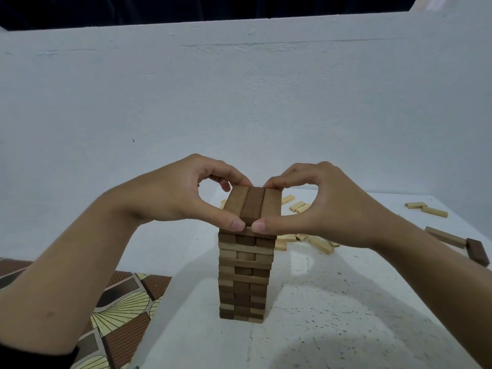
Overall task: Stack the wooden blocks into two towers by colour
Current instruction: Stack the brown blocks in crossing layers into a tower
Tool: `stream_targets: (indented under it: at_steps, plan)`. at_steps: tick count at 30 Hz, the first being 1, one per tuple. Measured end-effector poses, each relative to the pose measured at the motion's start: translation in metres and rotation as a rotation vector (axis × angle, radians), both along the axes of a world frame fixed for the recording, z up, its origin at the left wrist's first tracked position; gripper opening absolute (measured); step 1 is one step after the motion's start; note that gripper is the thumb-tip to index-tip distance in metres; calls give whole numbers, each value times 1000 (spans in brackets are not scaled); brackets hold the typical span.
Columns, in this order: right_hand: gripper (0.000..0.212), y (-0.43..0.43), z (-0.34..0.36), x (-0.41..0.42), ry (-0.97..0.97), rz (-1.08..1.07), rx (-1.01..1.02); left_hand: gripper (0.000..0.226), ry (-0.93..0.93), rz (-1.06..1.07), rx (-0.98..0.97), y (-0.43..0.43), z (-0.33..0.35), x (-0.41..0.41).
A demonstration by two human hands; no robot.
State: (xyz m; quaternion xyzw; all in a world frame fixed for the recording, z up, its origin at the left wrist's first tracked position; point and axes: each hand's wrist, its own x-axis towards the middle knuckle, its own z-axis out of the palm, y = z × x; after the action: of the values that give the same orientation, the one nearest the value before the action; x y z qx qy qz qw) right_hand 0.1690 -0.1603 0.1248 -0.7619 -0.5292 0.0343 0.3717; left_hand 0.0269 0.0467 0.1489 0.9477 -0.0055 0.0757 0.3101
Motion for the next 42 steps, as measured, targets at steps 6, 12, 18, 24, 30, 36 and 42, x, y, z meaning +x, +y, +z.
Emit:
stream_targets:
  at_steps: [6, 12, 18, 24, 30, 36, 42]
  plan:
    - [68, -1, -1, 0, -6, -7, 1, 57, 0, -7, -7, 0, 0, -1]
    - [74, -1, -2, -1, -6, -16, 8, 57, 0, -4, -15, 0, 0, -2]
    - [80, -3, -3, -3, 11, -27, 39, 66, -15, 52, -28, 0, -1, -5]
    - [65, -2, -4, -2, 81, -65, 191, 55, -104, 79, -145, -2, 0, -9]
    - [50, -3, -4, -5, 119, -73, 258, 32, -201, 69, -264, -11, 0, -7]
    - [45, -8, -1, -9, 142, -88, 276, 33, -310, 98, -307, -26, 4, -4]
    - [20, -15, -1, -12, 158, -106, 361, 20, -446, 146, -227, -44, 10, -4]
